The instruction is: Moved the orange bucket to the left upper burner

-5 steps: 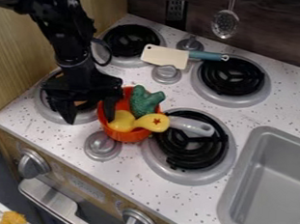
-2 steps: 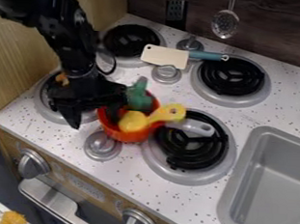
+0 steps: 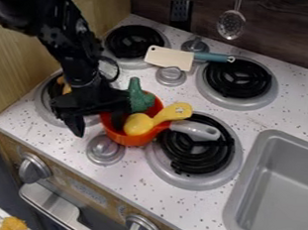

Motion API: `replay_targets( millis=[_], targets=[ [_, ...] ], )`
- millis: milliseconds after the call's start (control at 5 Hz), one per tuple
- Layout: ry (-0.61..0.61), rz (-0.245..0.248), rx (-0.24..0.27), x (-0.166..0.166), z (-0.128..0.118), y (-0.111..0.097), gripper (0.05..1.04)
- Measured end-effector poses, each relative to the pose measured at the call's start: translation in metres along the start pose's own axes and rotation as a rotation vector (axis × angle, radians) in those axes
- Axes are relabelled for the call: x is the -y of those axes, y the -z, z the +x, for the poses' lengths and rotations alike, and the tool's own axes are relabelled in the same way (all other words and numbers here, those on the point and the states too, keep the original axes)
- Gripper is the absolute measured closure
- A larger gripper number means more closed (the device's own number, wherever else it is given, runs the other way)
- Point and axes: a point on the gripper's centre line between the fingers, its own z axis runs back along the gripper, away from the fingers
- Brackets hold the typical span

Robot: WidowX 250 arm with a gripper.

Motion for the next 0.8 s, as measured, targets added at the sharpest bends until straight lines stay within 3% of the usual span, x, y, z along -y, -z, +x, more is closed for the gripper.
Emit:
replay_targets(
  millis=[400,800],
  targets=[
    [-0.01,-0.027,0.003,0.0002,0.0021,0.0067,0.111],
    [-0.033,-0.026,0.02,0.0042,0.0035,0.0076,0.646]
  ],
)
